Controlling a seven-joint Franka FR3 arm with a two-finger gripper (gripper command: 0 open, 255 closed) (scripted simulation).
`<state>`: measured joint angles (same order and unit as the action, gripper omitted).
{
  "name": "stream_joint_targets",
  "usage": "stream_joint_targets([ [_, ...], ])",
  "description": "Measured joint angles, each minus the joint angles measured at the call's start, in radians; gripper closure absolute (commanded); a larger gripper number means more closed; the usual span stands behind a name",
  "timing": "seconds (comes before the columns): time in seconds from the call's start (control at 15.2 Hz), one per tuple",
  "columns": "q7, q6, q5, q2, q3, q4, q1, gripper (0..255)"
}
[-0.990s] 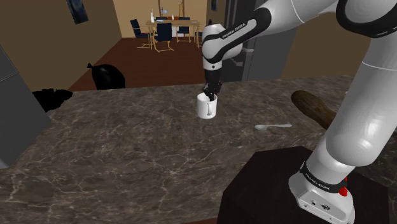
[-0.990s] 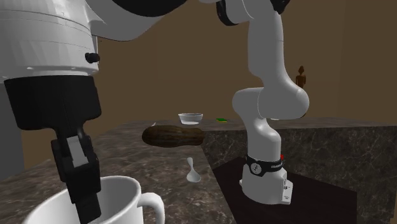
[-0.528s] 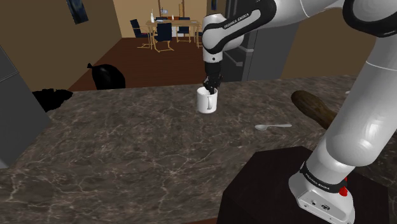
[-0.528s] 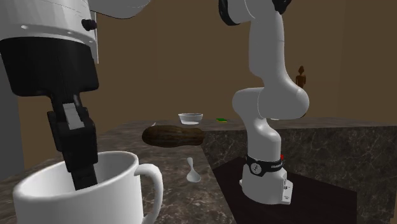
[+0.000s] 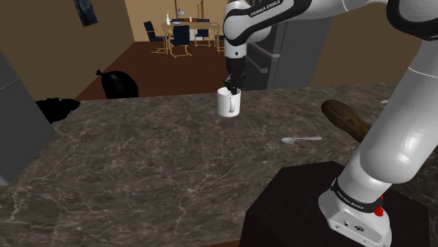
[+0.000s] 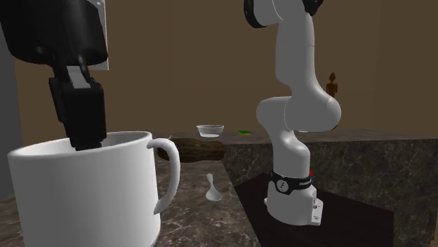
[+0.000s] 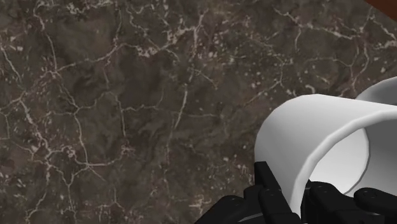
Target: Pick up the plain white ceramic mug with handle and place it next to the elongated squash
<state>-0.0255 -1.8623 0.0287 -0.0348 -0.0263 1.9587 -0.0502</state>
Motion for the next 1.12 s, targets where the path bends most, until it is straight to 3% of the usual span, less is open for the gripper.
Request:
stream_joint_targets([
  [0.86, 0.005, 0.171, -0.001, 0.022, 0.000, -0.149, 0.000, 255],
  [1.12, -0.044, 0.182, -0.007, 0.059, 0.026, -0.122, -0.026, 255],
])
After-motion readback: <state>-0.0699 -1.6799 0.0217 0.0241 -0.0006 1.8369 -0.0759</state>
